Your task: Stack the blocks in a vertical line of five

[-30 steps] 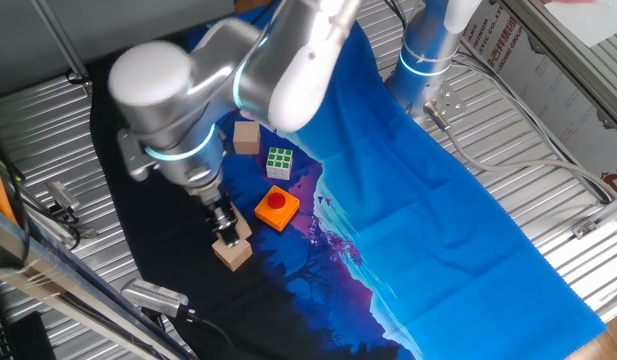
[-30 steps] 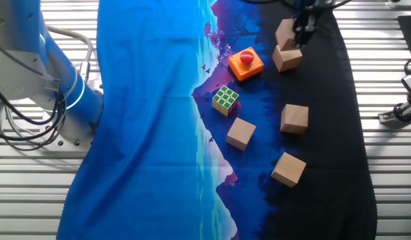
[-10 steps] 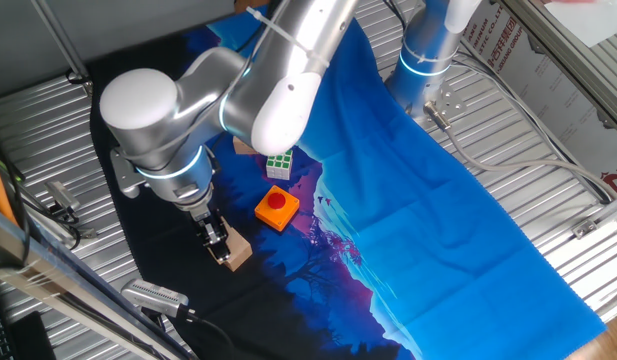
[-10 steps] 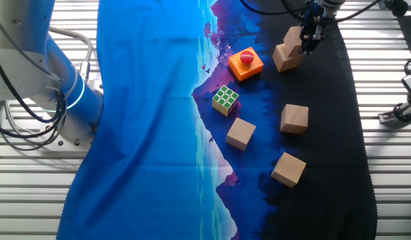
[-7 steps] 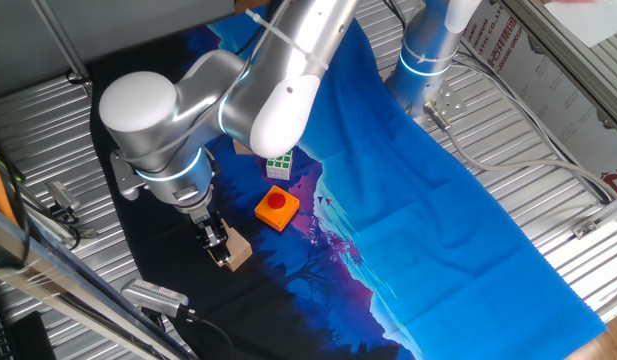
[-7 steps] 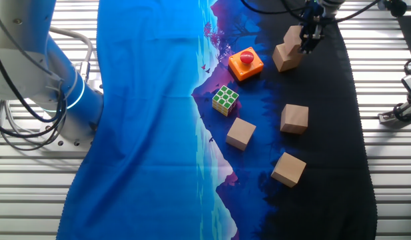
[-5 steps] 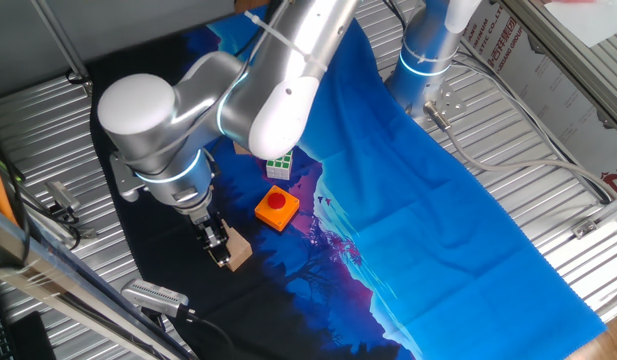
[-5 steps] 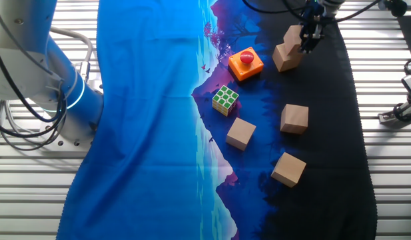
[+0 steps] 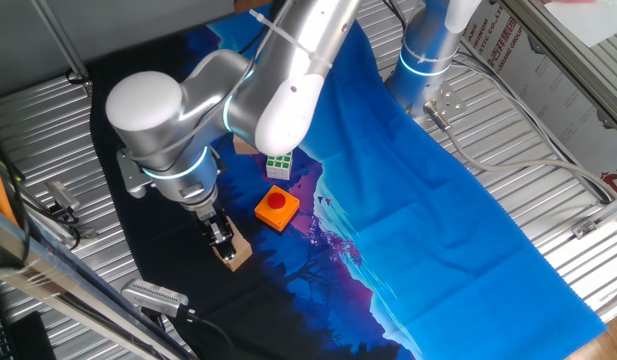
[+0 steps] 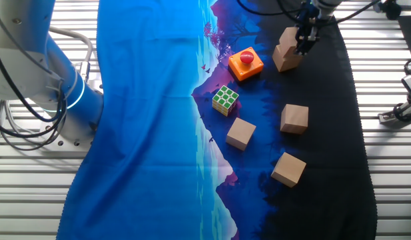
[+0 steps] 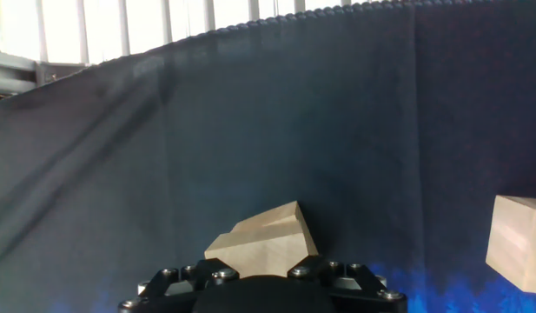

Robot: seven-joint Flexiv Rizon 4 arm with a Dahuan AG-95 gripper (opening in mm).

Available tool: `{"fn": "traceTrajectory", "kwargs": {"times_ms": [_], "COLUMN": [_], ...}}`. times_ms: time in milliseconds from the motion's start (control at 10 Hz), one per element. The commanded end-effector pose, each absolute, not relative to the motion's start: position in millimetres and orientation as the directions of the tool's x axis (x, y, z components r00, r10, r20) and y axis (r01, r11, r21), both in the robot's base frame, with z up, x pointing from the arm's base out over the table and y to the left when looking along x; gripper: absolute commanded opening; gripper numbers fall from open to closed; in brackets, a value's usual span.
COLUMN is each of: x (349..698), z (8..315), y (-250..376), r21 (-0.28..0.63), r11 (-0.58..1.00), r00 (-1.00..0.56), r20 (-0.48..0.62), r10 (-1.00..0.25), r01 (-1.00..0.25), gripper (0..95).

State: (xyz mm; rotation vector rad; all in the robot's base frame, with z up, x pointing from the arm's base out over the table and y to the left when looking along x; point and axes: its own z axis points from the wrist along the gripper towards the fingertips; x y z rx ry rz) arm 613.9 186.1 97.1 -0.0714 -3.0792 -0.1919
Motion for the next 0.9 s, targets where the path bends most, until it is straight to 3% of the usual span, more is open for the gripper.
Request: {"fn": "traceTrajectory", "kwargs": {"times_ms": [100, 200, 300, 900], "x": [615.5, 615.5, 615.5, 615.4], "z": [96.8, 96.8, 96.8, 96.8], "y": [186.7, 186.7, 186.7, 186.7], "r21": [0.134, 0.162, 0.174, 0.195], "r11": [0.991, 0.987, 0.985, 0.981], "r00": [-0.999, -0.999, -0.999, -0.999], "r20": [0.052, 0.045, 0.044, 0.045], "r10": [0.004, -0.010, -0.007, -0.002], "r01": [0.011, -0.003, 0.001, 0.007], "gripper": [38.0, 76.0, 95.0, 95.0]}}
